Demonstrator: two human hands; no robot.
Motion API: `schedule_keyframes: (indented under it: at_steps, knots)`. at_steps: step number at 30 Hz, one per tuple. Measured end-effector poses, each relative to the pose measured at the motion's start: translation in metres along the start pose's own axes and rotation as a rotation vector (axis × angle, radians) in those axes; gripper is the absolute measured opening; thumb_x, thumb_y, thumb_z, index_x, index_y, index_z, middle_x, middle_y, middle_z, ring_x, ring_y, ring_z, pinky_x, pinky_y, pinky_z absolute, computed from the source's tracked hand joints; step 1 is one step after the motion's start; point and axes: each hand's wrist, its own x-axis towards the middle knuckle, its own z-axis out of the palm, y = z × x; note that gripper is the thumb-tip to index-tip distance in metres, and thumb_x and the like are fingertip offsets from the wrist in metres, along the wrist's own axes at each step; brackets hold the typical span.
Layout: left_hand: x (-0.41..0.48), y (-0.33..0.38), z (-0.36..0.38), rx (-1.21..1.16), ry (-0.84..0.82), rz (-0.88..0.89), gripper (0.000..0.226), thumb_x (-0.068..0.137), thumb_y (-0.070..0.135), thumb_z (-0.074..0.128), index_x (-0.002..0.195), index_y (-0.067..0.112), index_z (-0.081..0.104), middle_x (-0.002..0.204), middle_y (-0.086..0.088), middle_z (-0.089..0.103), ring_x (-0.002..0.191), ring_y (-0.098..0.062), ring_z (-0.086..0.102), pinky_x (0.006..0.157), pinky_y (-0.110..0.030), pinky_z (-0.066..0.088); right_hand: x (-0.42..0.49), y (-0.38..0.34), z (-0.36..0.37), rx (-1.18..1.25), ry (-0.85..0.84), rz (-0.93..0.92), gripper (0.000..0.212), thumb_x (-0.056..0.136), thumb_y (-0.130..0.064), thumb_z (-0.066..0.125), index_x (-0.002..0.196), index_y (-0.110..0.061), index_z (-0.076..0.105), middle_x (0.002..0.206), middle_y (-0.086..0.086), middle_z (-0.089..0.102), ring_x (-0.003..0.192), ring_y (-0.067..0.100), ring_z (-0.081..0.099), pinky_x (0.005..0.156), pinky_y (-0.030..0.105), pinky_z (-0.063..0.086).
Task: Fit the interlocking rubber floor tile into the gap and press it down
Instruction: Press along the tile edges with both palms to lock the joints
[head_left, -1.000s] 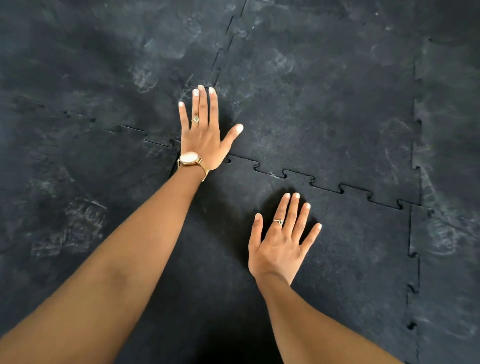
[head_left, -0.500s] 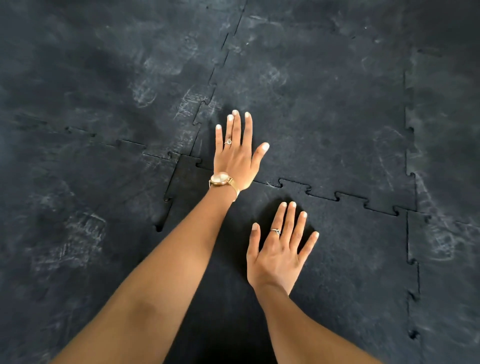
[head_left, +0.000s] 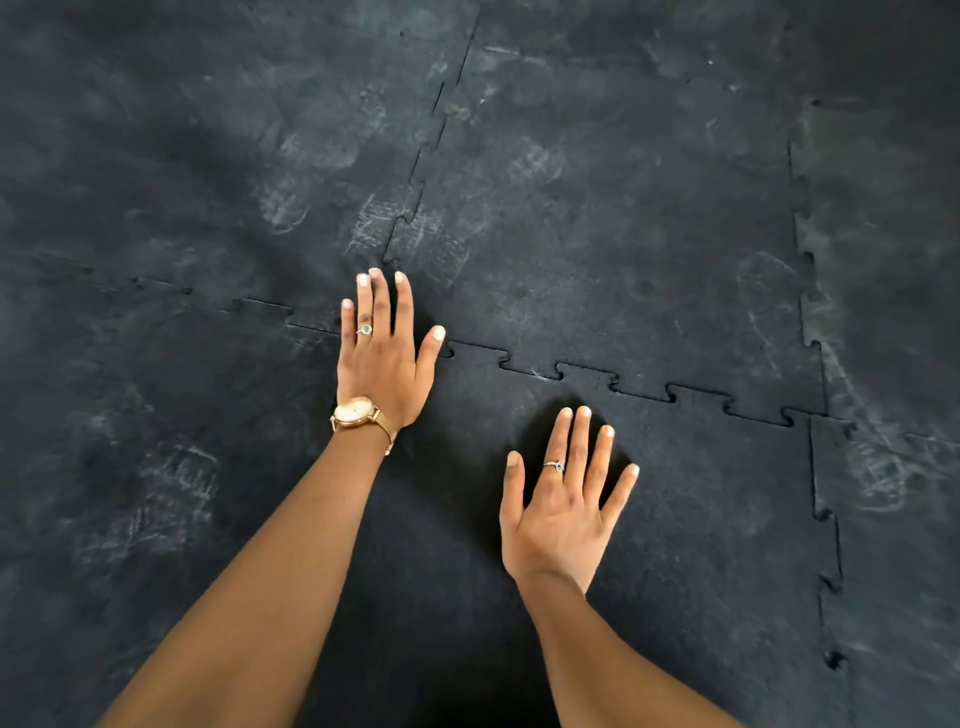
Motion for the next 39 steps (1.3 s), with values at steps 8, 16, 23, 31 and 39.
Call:
schedule_keyframes:
  at_steps: [8, 16, 23, 31, 39]
  knots:
    - [-0.001, 0.001, -0.003, 0.003, -0.041, -0.037, 0.074, 0.096, 0.055, 0.009, 0.154, 0.009, 0.008, 0.161, -0.020, 0.010, 0.150, -0.033, 0.001, 0.121, -0.051, 0.005, -0.017, -0.021, -0.002, 0.040, -0.020, 0.074, 0.064, 0.099, -0.050, 0.022, 0.153, -0.015, 0.021, 0.161, 0.003, 0.022, 0.149, 0.028, 0.011, 0.117, 0.059, 0.008]
    - [-0.011, -0.013, -0.001, -0.177, -0.047, 0.089, 0.074, 0.096, 0.050, 0.012, 0.154, 0.005, 0.006, 0.162, -0.017, 0.006, 0.150, -0.027, -0.006, 0.122, -0.046, 0.003, -0.046, -0.050, 0.002, -0.024, -0.100, -0.084, 0.060, 0.096, -0.048, 0.029, 0.151, -0.024, 0.028, 0.160, -0.002, 0.025, 0.148, 0.029, 0.018, 0.113, 0.068, 0.013]
    - [-0.096, -0.007, -0.116, -0.825, 0.306, 0.239, 0.072, 0.096, 0.015, 0.034, 0.150, 0.001, -0.011, 0.163, 0.000, 0.001, 0.149, -0.037, -0.001, 0.120, -0.050, -0.006, -0.044, -0.050, 0.007, -0.016, -0.084, -0.077, 0.060, 0.097, -0.049, 0.025, 0.152, -0.024, 0.026, 0.160, -0.001, 0.025, 0.149, 0.030, 0.014, 0.112, 0.069, 0.012]
    - [-0.073, -0.038, -0.014, -0.077, -0.094, 0.036, 0.070, 0.099, 0.050, 0.015, 0.154, 0.008, 0.009, 0.162, -0.014, 0.010, 0.150, -0.030, 0.006, 0.121, -0.050, 0.004, -0.047, -0.053, 0.004, 0.006, -0.097, -0.059, 0.058, 0.099, -0.047, 0.022, 0.153, -0.024, 0.019, 0.161, -0.001, 0.019, 0.150, 0.029, 0.007, 0.114, 0.067, 0.004]
    - [-0.087, -0.037, -0.068, -0.424, -0.003, 0.084, 0.068, 0.100, 0.049, 0.013, 0.153, 0.011, -0.005, 0.162, -0.006, -0.007, 0.149, -0.019, -0.011, 0.122, -0.043, -0.002, -0.046, -0.051, 0.006, -0.007, -0.115, -0.050, 0.059, 0.099, -0.048, 0.016, 0.154, -0.025, 0.012, 0.162, -0.002, 0.015, 0.150, 0.029, 0.003, 0.113, 0.068, 0.002]
